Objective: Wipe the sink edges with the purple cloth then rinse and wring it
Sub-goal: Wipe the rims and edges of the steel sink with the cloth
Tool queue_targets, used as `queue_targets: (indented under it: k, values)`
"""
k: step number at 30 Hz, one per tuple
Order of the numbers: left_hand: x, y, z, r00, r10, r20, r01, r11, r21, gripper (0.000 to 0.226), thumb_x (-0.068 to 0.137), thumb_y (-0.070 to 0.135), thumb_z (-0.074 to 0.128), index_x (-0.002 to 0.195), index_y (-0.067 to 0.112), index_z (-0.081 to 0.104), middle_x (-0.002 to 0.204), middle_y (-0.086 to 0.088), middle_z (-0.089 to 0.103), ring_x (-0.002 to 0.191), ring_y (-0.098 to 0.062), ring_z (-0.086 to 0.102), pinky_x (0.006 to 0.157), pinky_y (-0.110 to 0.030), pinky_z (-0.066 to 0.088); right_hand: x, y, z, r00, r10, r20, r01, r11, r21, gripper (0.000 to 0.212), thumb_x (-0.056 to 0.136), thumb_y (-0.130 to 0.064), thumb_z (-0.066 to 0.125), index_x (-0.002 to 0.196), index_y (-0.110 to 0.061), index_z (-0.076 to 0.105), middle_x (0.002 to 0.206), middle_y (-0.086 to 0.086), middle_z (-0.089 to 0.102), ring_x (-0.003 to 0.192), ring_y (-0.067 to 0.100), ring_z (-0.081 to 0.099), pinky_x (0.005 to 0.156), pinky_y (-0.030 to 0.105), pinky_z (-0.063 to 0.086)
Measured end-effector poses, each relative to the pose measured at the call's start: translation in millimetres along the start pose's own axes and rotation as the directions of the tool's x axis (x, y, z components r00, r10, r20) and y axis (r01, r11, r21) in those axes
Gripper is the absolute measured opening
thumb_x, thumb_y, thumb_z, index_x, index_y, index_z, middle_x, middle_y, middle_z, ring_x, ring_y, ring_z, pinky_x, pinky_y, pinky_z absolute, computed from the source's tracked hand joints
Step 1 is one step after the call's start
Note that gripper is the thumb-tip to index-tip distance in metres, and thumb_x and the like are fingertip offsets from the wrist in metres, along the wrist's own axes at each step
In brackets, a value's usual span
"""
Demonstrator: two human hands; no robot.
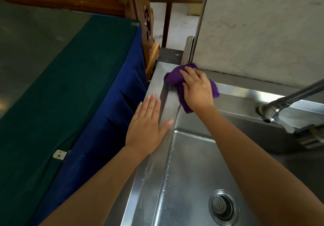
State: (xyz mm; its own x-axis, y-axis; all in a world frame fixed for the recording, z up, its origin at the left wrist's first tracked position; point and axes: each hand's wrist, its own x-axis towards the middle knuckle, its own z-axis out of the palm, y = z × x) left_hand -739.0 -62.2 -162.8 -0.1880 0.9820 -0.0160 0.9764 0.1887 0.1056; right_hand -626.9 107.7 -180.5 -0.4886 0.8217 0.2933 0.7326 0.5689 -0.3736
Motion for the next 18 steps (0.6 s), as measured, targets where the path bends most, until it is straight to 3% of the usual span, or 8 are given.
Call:
queue_targets:
  k: [4, 8, 12, 15, 18]
  values:
    - [-0.7, -1.4, 1.5, 1.0, 0.001, 0.016, -0.001, 0.999, -0.033, 0.087, 0.08, 0.067, -0.014, 0.146, 0.011, -0.007, 0.158, -0.007, -0.006, 0.144, -0.014, -0.013, 0.118, -0.032, -0.007, -13.9, 10.9, -4.5, 0.994, 0.091, -0.052, -0.091, 0.996, 0.013, 0.04, 0.095, -0.02, 0.042, 0.135, -0.018, 0.048, 0.144, 0.004, 0.046, 0.133, 0.028, 0.035, 0.113, 0.04, 0.026]
    - [0.2, -5.6, -5.2, 0.998, 0.013, 0.066, -0.008, 0.997, -0.075, 0.082, 0.085, 0.065, 0.001, 0.147, 0.012, -0.01, 0.158, -0.006, -0.013, 0.143, -0.013, -0.018, 0.116, -0.029, -0.011, -5.0, -4.5, -2.0, 0.99, 0.137, -0.025, -0.134, 0.986, 0.105, 0.037, 0.098, -0.022, 0.039, 0.133, -0.017, 0.049, 0.144, 0.003, 0.045, 0.134, 0.026, 0.032, 0.113, 0.037, 0.022]
    - [-8.2, -8.9, -12.6, 0.993, 0.024, 0.117, -0.01, 0.993, -0.119, 0.071, 0.094, 0.054, 0.015, 0.147, 0.014, -0.011, 0.157, -0.002, -0.017, 0.142, -0.009, -0.021, 0.115, -0.027, -0.012, 9.3, -31.6, 12.5, 0.998, 0.02, 0.066, -0.032, 0.981, 0.19, 0.037, 0.098, -0.023, 0.04, 0.133, -0.019, 0.049, 0.143, -0.001, 0.046, 0.136, 0.022, 0.03, 0.115, 0.038, 0.021]
    - [-20.3, -10.1, -9.3, 0.996, 0.021, 0.087, -0.012, 0.994, -0.11, 0.079, 0.086, 0.064, 0.0, 0.147, 0.015, -0.011, 0.157, -0.001, -0.016, 0.139, -0.007, -0.023, 0.113, -0.026, -0.013, 14.4, -52.4, 20.2, 0.994, -0.07, 0.082, 0.043, 0.958, 0.285, 0.036, 0.096, -0.02, 0.042, 0.131, -0.018, 0.051, 0.141, 0.001, 0.049, 0.135, 0.023, 0.032, 0.115, 0.041, 0.022]
    - [-27.1, -11.7, -4.0, 0.998, 0.021, 0.064, -0.016, 0.997, -0.079, 0.087, 0.077, 0.066, -0.014, 0.147, 0.015, -0.009, 0.157, -0.002, -0.013, 0.14, -0.01, -0.021, 0.113, -0.027, -0.012, 16.5, -53.0, 19.8, 0.977, -0.167, 0.131, 0.135, 0.966, 0.222, 0.037, 0.098, -0.022, 0.039, 0.133, -0.018, 0.049, 0.142, 0.001, 0.047, 0.135, 0.022, 0.032, 0.115, 0.038, 0.023]
